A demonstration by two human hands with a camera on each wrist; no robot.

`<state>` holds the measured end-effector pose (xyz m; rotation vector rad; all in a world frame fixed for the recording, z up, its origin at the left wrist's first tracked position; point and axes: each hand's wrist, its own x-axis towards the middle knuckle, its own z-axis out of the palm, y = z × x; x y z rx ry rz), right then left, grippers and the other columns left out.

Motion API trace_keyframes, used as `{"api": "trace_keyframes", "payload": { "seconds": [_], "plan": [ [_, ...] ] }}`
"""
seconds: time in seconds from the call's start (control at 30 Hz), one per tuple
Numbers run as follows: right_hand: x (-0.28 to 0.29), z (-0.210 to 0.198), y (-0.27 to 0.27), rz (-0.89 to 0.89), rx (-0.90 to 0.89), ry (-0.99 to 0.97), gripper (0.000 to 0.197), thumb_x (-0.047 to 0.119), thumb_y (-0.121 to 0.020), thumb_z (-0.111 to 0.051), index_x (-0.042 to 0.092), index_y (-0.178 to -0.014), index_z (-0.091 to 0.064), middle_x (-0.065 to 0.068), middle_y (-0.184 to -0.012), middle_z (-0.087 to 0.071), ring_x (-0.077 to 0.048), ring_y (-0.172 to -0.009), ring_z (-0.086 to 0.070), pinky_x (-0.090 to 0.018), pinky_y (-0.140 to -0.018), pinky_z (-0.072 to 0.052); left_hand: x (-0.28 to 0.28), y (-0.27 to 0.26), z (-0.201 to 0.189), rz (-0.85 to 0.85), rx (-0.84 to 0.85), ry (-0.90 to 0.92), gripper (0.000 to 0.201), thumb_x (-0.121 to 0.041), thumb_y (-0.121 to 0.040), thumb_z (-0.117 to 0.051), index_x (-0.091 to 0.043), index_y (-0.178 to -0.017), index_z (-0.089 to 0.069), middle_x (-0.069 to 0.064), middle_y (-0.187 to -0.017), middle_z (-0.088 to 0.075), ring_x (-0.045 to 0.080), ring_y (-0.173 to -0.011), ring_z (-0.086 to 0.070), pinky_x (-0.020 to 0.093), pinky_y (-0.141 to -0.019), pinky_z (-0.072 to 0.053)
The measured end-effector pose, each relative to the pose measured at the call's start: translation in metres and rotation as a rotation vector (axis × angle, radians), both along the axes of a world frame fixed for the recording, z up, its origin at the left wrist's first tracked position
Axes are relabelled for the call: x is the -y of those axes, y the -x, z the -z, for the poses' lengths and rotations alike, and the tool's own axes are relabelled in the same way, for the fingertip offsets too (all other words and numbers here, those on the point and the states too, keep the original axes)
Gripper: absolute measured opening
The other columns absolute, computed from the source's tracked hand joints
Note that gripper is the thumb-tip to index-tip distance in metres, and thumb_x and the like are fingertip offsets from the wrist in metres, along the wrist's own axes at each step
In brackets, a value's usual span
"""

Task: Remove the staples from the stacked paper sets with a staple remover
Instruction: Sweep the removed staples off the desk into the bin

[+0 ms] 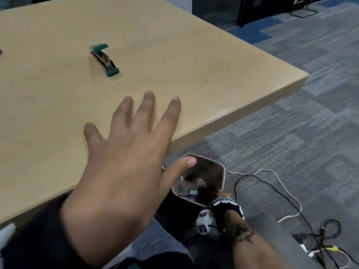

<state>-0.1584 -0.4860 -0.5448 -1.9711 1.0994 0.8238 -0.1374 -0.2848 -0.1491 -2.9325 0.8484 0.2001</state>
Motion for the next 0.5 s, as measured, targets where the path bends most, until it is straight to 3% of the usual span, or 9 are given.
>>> {"api": "trace_keyframes", "payload": {
  "seconds": [0.07,0.13,0.2,0.3,0.37,0.43,0.5],
  "plan": [
    [-0.004,0.003,0.001,-0.076,-0.004,0.006,0.051,0.038,-0.068,-0.062,0.026,-0.117,-0.058,-0.007,-0.129,-0.053,-0.026,-0.114,-0.056,-0.041,-0.084,-0.052,0.001,-0.003,0.007,-0.003,0.040,-0.007,0.071,-0.065,-0.084,-0.026,-0.021,-0.139,-0.037,0.019,-0.137,-0.047,0.048,-0.120,-0.047,0.073,-0.071,-0.041],
    [-0.012,-0.002,0.000,-0.173,-0.098,-0.011,0.048,0.036,-0.078,-0.060,0.028,-0.125,-0.056,-0.003,-0.135,-0.050,-0.026,-0.120,-0.053,-0.045,-0.090,-0.049,0.002,-0.005,0.011,0.023,0.098,0.030,0.071,-0.067,-0.084,-0.025,-0.024,-0.139,-0.036,0.017,-0.138,-0.046,0.047,-0.119,-0.044,0.073,-0.073,-0.041],
    [-0.009,0.002,-0.002,-0.246,-0.145,0.000,0.047,0.044,-0.081,-0.058,0.030,-0.126,-0.056,0.002,-0.138,-0.049,-0.024,-0.124,-0.050,-0.048,-0.094,-0.045,0.002,-0.006,0.015,0.039,0.131,0.085,0.071,-0.069,-0.084,-0.023,-0.026,-0.140,-0.034,0.016,-0.139,-0.045,0.044,-0.118,-0.038,0.072,-0.076,-0.041],
    [-0.008,0.000,-0.002,-0.186,-0.159,-0.001,0.045,0.041,-0.078,-0.061,0.027,-0.120,-0.061,-0.002,-0.132,-0.053,-0.025,-0.118,-0.055,-0.052,-0.086,-0.047,0.003,-0.008,0.017,0.052,0.166,0.083,0.071,-0.069,-0.085,-0.021,-0.027,-0.140,-0.034,0.016,-0.138,-0.045,0.042,-0.116,-0.038,0.071,-0.075,-0.041],
    [-0.003,0.002,-0.004,0.042,-0.048,-0.002,0.043,0.029,-0.083,-0.058,0.017,-0.125,-0.058,-0.012,-0.132,-0.052,-0.029,-0.118,-0.054,-0.049,-0.086,-0.048,0.005,-0.008,0.017,0.055,0.177,0.064,0.070,-0.069,-0.086,-0.019,-0.026,-0.139,-0.035,0.016,-0.137,-0.046,0.046,-0.115,-0.043,0.071,-0.072,-0.043],
    [0.003,-0.004,-0.005,0.347,0.120,-0.080,0.041,0.015,-0.096,-0.043,-0.002,-0.132,-0.047,-0.025,-0.134,-0.047,-0.038,-0.123,-0.048,-0.046,-0.093,-0.042,0.006,-0.007,0.017,0.051,0.176,0.049,0.071,-0.070,-0.086,-0.019,-0.025,-0.139,-0.036,0.016,-0.137,-0.047,0.047,-0.115,-0.046,0.070,-0.071,-0.043],
    [0.013,-0.015,-0.004,0.535,0.137,-0.036,0.039,0.008,-0.093,-0.047,-0.009,-0.127,-0.049,-0.030,-0.127,-0.052,-0.040,-0.117,-0.052,-0.038,-0.086,-0.043,0.005,-0.005,0.016,0.045,0.163,0.043,0.072,-0.069,-0.086,-0.019,-0.025,-0.140,-0.036,0.016,-0.138,-0.047,0.047,-0.116,-0.046,0.070,-0.071,-0.043]
  ]
}}
